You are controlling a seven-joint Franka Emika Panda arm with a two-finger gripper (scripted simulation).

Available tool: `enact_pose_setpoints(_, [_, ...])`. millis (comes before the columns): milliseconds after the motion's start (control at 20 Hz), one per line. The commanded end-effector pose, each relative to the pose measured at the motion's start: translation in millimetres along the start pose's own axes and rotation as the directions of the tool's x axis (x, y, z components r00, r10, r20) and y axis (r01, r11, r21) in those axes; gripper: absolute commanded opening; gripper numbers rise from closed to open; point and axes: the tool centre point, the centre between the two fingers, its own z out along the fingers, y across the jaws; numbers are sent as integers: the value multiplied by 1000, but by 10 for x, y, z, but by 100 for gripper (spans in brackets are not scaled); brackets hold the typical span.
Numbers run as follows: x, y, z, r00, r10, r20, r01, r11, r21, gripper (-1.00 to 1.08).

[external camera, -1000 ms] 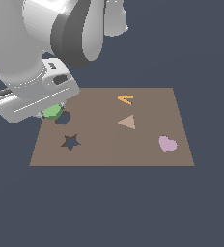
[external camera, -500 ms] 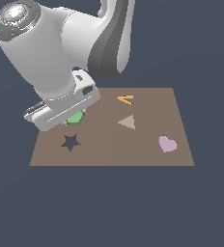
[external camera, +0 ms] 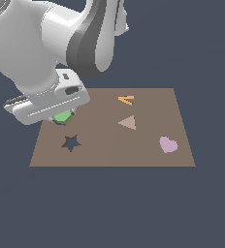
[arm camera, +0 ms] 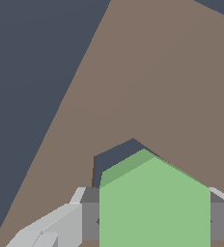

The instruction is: Insert a designated object into the corresponding slot on a board.

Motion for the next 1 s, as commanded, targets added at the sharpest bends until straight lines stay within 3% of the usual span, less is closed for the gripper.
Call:
enact_pose_setpoints(0, [49, -82, -29, 999, 47, 4, -47, 999, 4, -100])
enact_pose_setpoints(750, [46, -72, 102, 996, 87, 6, -87, 996, -1, -100])
enact_pose_setpoints(800, [46, -72, 102, 996, 87, 6, -87, 996, -1, 100])
enact_pose_setpoints(950, [46, -72, 102, 996, 87, 6, -87, 996, -1, 100])
